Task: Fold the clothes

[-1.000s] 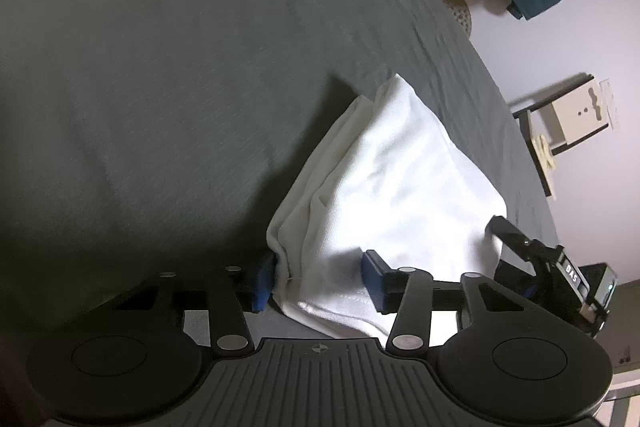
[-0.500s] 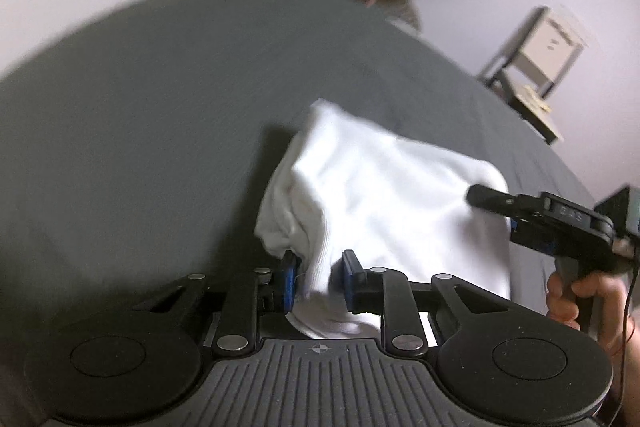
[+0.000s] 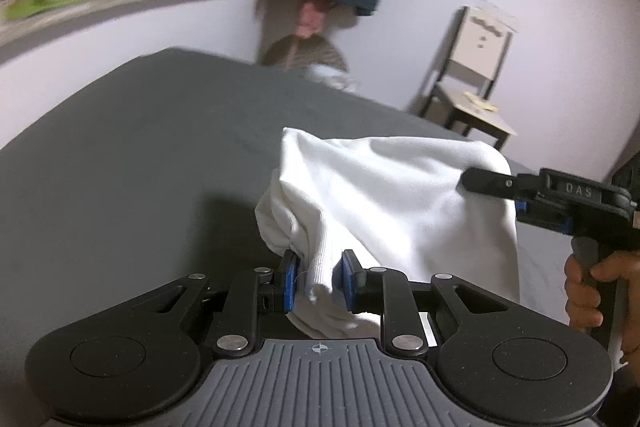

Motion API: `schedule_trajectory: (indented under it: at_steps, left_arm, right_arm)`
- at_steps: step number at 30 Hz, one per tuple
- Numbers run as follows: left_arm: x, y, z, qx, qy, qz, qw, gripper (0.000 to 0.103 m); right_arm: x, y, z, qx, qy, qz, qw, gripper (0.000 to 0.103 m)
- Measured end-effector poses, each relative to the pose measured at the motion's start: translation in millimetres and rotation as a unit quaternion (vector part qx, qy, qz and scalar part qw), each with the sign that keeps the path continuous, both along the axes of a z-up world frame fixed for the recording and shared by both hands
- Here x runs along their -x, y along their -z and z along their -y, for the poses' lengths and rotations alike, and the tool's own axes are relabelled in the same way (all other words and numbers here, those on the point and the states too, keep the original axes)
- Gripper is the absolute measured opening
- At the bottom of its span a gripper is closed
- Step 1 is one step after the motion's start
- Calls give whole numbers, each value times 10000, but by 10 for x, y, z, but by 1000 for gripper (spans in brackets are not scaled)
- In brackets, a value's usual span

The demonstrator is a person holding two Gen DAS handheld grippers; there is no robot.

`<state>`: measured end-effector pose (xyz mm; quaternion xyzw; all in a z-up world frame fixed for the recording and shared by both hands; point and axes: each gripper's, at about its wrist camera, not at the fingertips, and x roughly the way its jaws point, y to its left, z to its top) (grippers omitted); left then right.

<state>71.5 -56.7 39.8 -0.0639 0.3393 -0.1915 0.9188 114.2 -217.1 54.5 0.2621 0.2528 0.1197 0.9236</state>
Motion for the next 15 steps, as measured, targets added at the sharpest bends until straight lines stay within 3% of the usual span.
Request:
schedule_trajectory:
  at_steps: [8, 11, 15]
  left_arm:
    - [-543, -112, 961, -89, 411, 296, 9987, 23]
    - [-791, -9, 1243, -183, 440, 167, 9987, 23]
    - [-1016, 224, 1506, -604, 475, 46, 9970, 23]
  right_arm:
    - [-118, -36, 839, 133, 797, 147, 9966, 45]
    - [-204, 128, 1060, 156, 1062, 78, 9942, 45]
    - [-405, 444, 1192, 112, 1270, -139, 9917, 45]
